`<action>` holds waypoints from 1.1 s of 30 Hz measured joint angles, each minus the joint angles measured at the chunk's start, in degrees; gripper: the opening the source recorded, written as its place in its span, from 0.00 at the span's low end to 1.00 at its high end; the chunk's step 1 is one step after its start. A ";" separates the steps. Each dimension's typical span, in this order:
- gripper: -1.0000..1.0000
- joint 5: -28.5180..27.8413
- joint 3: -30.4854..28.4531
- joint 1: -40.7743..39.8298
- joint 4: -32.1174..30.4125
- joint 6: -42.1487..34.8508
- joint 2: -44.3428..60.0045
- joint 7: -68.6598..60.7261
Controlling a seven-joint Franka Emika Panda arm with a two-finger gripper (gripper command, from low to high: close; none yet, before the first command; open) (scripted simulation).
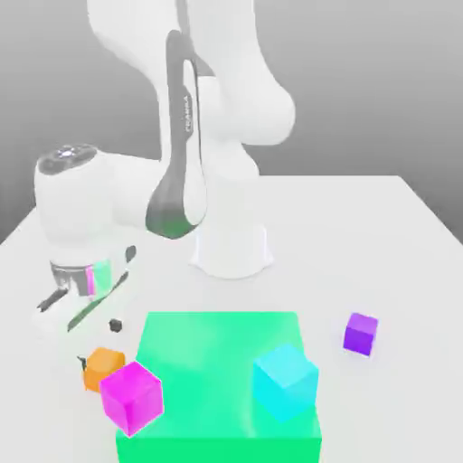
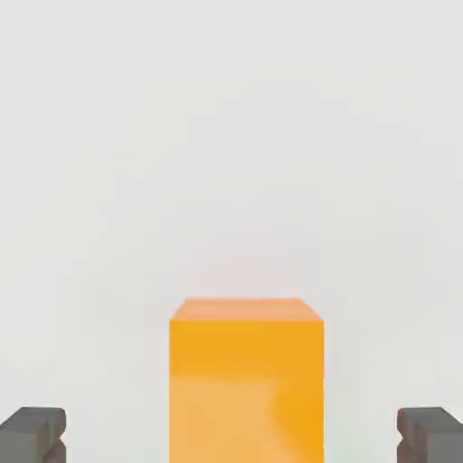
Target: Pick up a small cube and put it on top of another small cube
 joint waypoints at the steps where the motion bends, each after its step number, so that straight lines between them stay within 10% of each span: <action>1: 0.50 -0.65 -0.76 0.61 0.28 1.20 1.50 0.52; 3: 0.50 -1.76 -2.55 2.14 0.82 3.57 4.54 1.33; 4: 0.00 -2.13 -3.23 2.73 1.01 4.42 5.64 1.58; 21: 0.00 3.95 0.75 -0.78 -1.11 -6.10 -6.74 -3.53; 33: 0.00 11.91 12.48 15.69 14.37 -30.87 -16.28 2.46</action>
